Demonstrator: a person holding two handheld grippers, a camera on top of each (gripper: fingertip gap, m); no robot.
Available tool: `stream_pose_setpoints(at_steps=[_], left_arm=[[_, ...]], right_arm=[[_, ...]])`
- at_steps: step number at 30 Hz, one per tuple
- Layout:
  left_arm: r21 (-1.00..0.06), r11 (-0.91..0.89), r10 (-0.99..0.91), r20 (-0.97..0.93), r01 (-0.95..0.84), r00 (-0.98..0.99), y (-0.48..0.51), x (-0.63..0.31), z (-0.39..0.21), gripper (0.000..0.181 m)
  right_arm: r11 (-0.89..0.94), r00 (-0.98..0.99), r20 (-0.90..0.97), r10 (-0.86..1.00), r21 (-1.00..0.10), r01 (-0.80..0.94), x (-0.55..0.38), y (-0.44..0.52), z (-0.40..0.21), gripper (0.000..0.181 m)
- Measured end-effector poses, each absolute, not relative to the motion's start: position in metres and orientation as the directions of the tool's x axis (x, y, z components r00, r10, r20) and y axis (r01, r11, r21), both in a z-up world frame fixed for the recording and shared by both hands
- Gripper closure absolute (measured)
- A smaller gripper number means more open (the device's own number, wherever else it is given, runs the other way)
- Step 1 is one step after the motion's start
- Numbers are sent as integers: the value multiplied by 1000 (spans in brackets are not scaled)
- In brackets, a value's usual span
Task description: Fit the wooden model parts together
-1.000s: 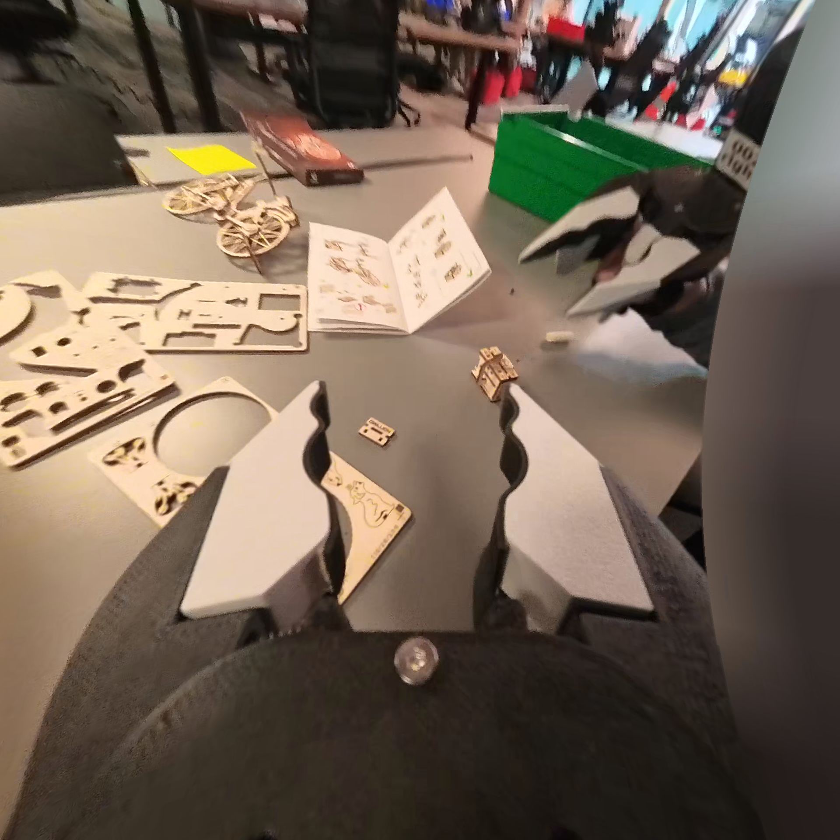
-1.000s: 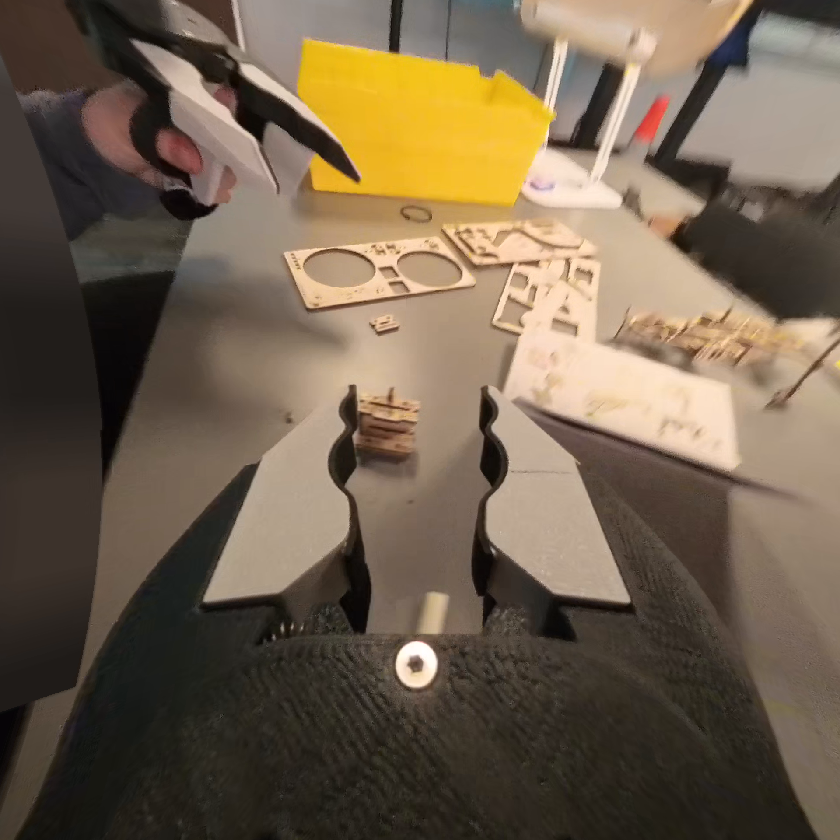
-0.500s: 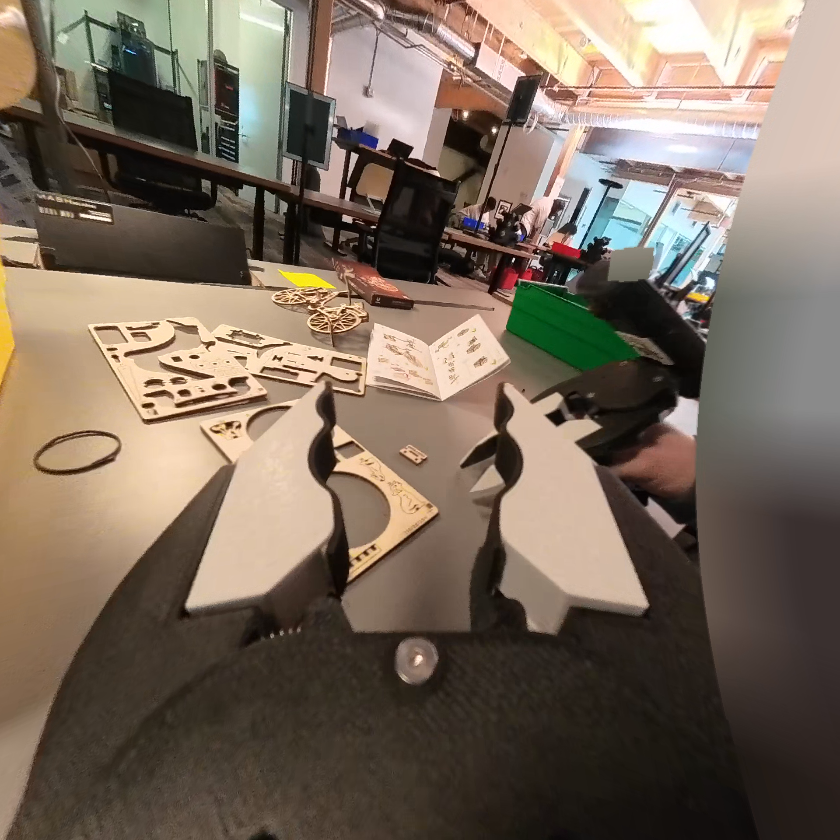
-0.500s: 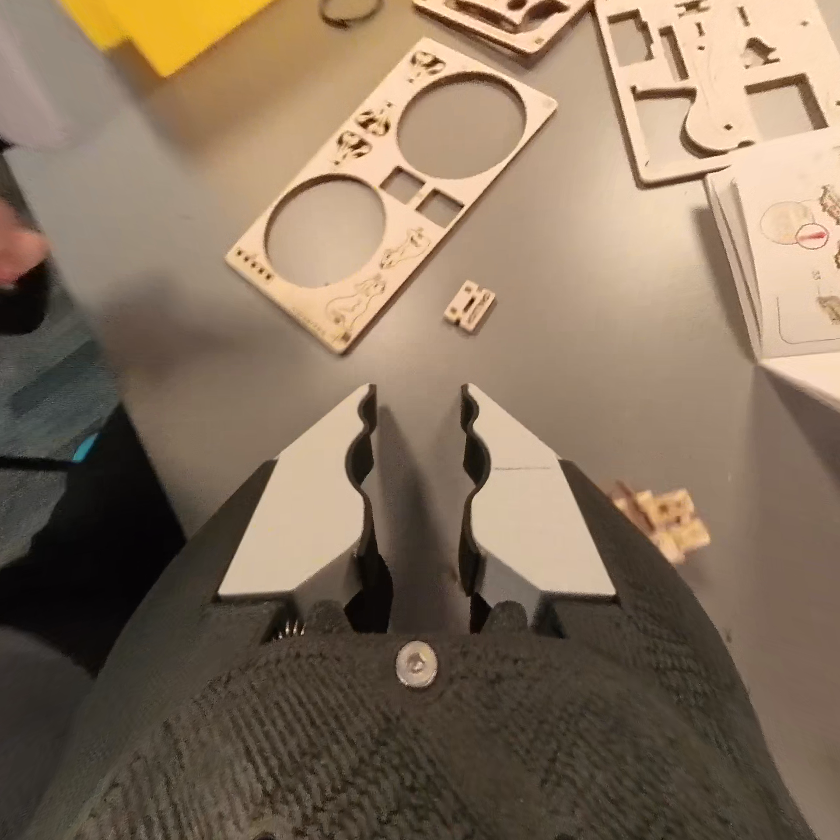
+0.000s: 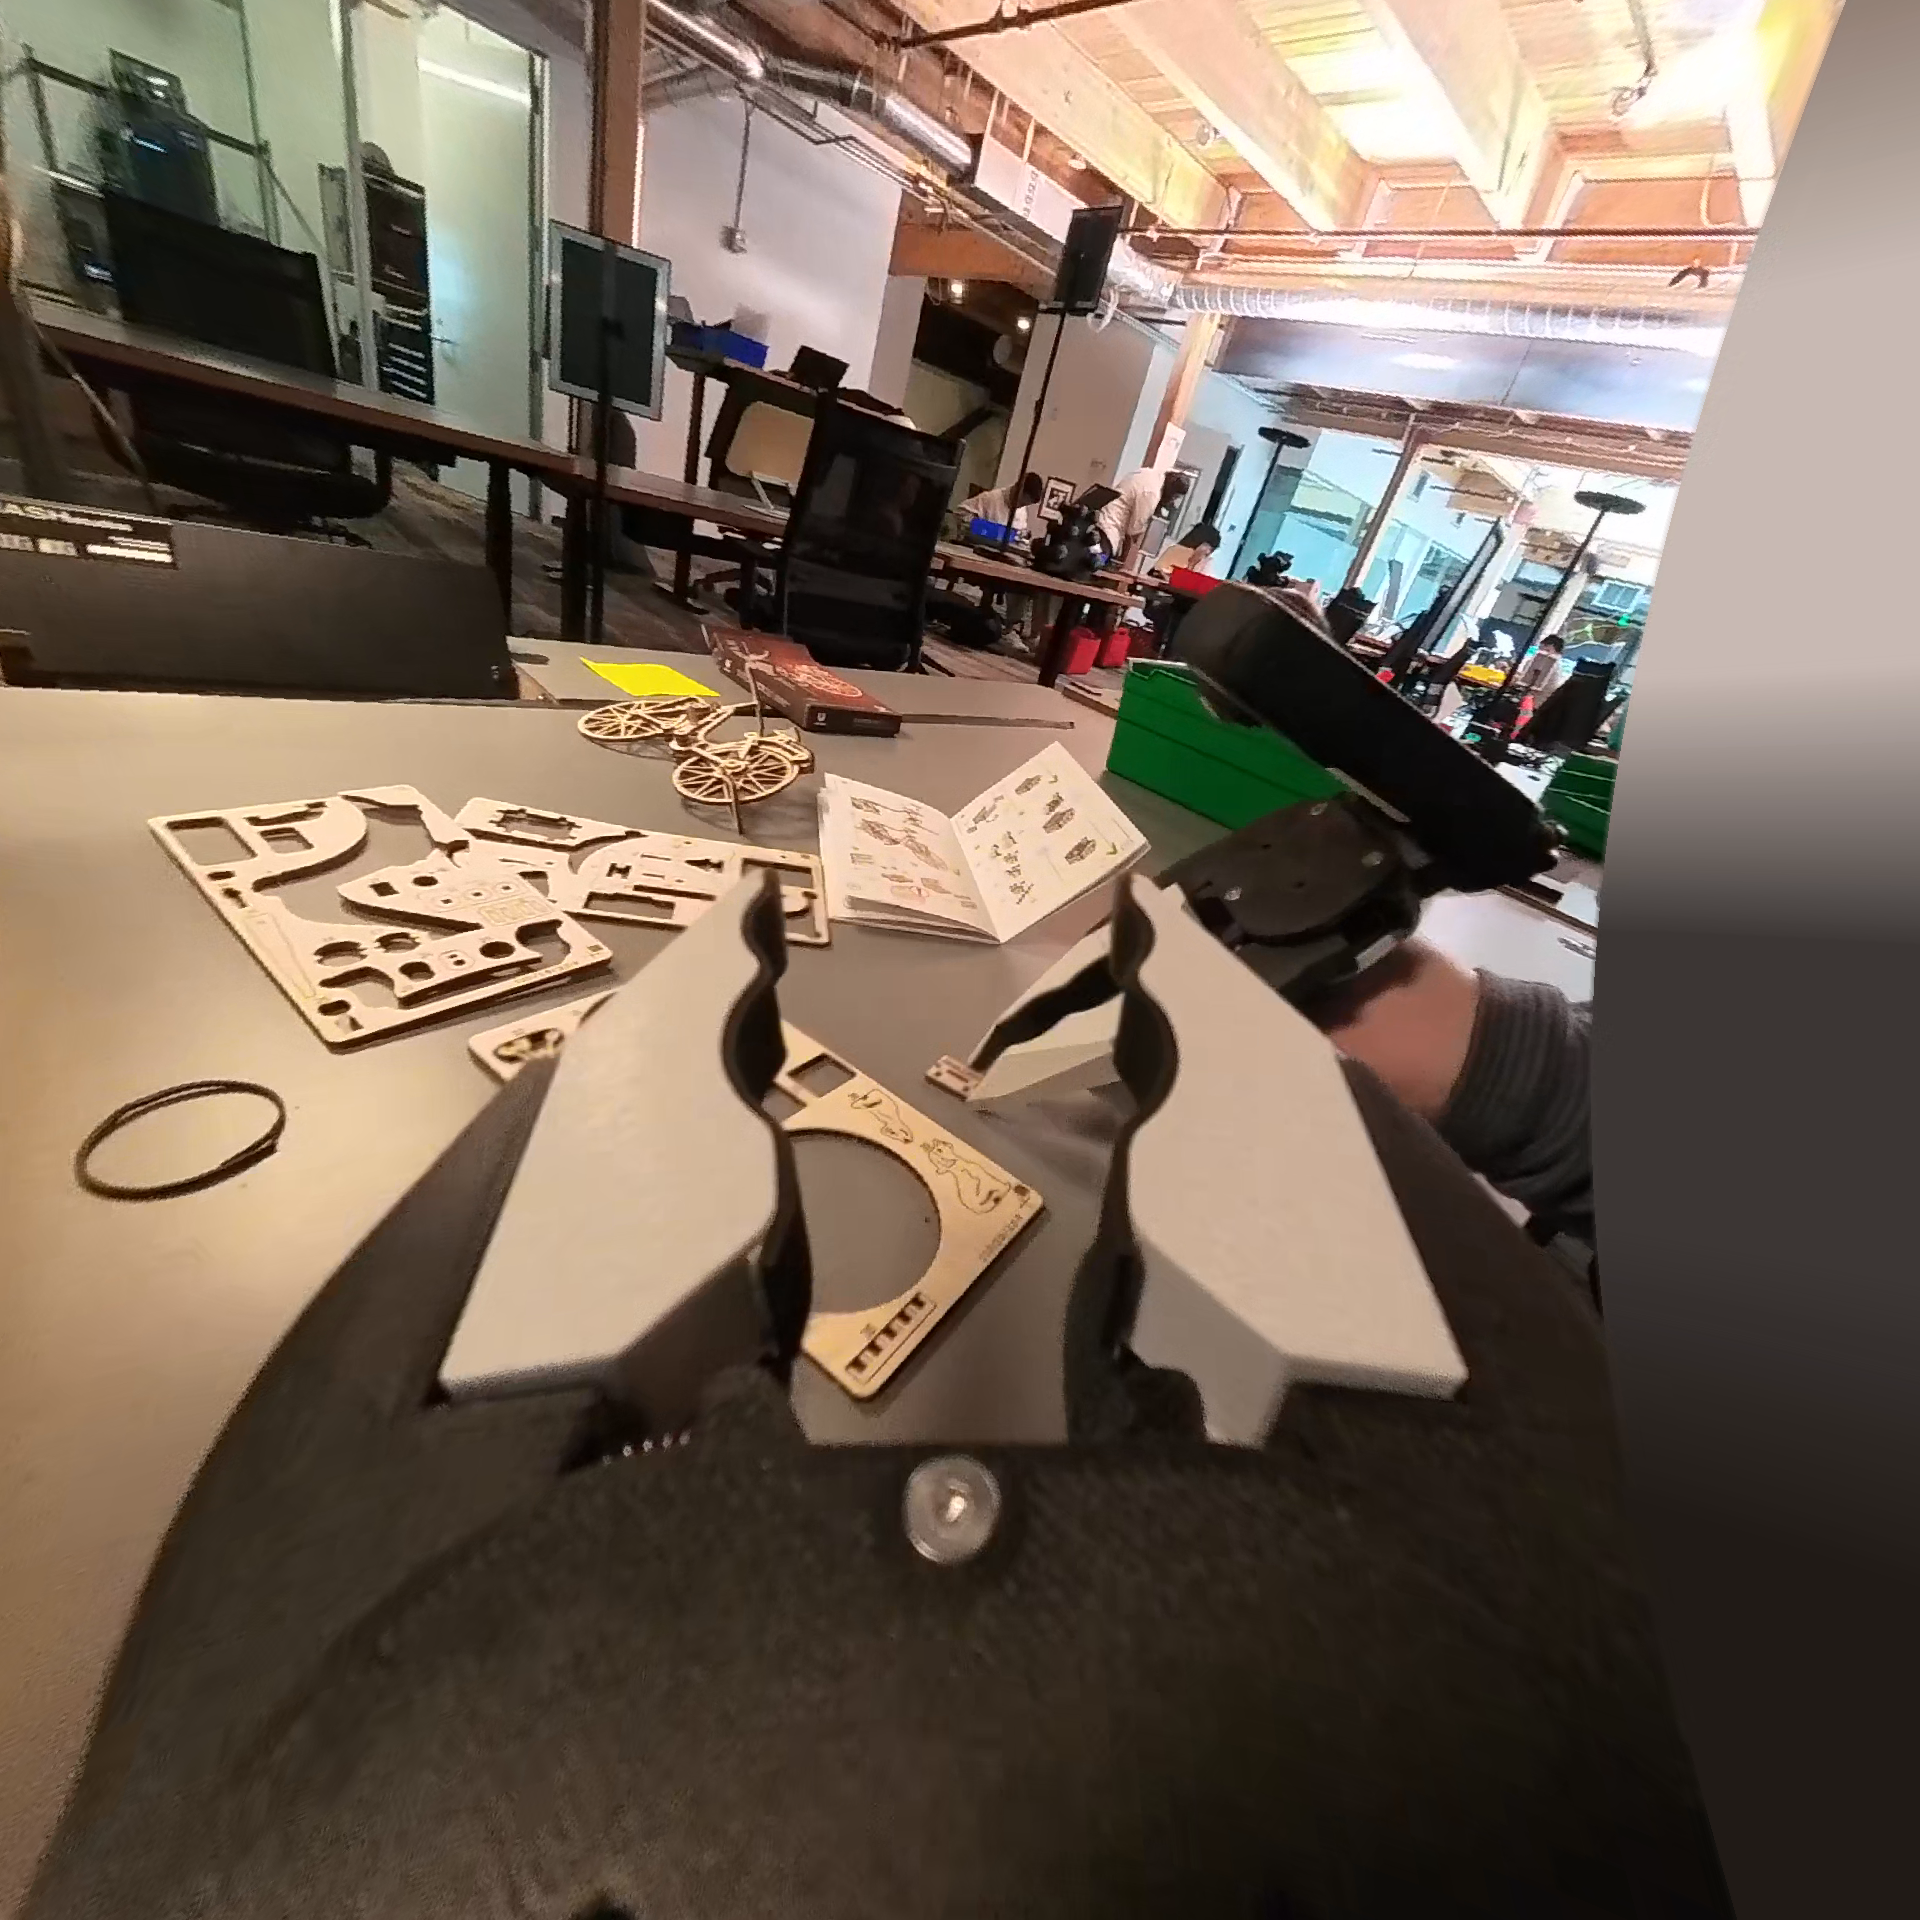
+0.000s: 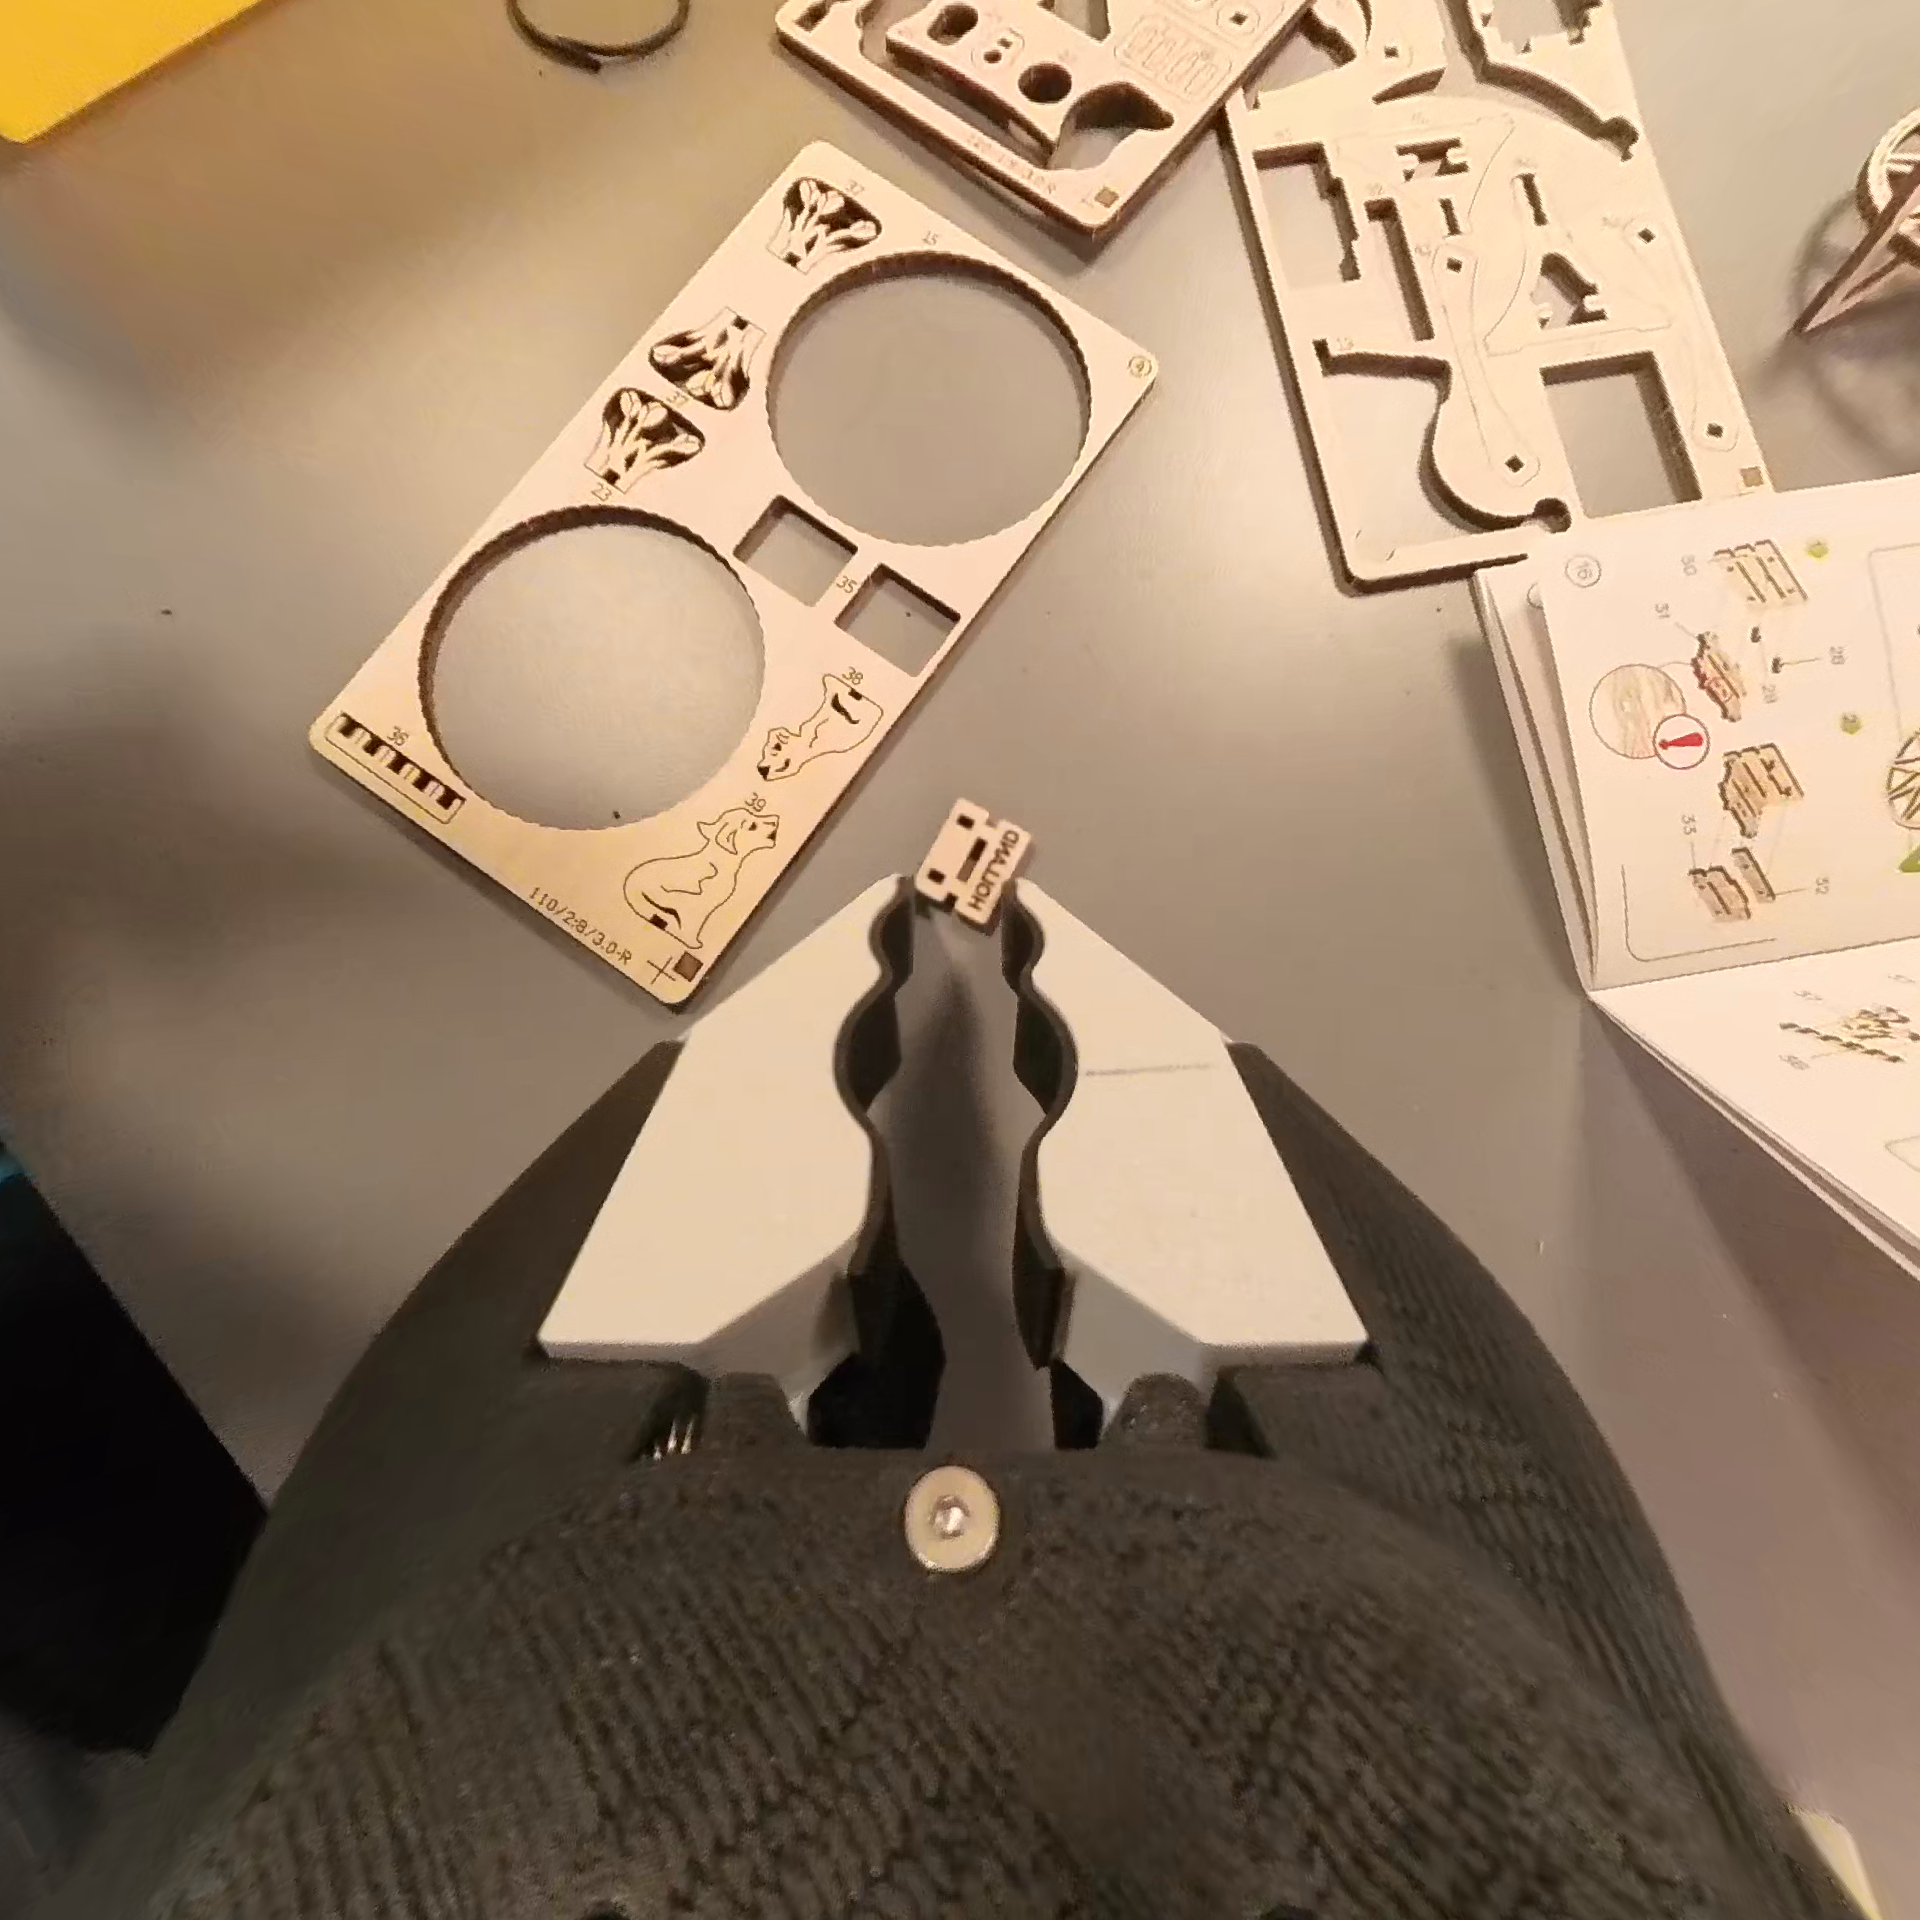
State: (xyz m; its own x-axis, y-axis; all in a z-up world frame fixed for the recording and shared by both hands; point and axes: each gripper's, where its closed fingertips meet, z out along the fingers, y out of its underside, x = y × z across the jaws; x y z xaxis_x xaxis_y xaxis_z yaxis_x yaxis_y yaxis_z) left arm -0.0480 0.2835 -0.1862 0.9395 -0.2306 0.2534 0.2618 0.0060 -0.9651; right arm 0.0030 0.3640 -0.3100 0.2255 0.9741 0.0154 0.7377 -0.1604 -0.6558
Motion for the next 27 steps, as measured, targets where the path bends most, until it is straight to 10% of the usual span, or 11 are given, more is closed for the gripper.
stream_pose_setpoints(at_steps=[10, 16, 27], left_arm=[[-976, -169, -421, 196, 136, 886, 307, -11, -200, 144], [-965, -243, -396, 192, 99, 898, 323, -22, -208, 144], [-994, -113, -432, 47, -3, 901, 343, 22, -207, 143]], right_arm=[[194, 24, 267, 963, -754, 628, 9, 359, -277, 181], [116, 34, 183, 982, -745, 656, 60, 371, -262, 144], [-387, 378, -204, 903, -768, 511, 117, 394, -277, 136]])
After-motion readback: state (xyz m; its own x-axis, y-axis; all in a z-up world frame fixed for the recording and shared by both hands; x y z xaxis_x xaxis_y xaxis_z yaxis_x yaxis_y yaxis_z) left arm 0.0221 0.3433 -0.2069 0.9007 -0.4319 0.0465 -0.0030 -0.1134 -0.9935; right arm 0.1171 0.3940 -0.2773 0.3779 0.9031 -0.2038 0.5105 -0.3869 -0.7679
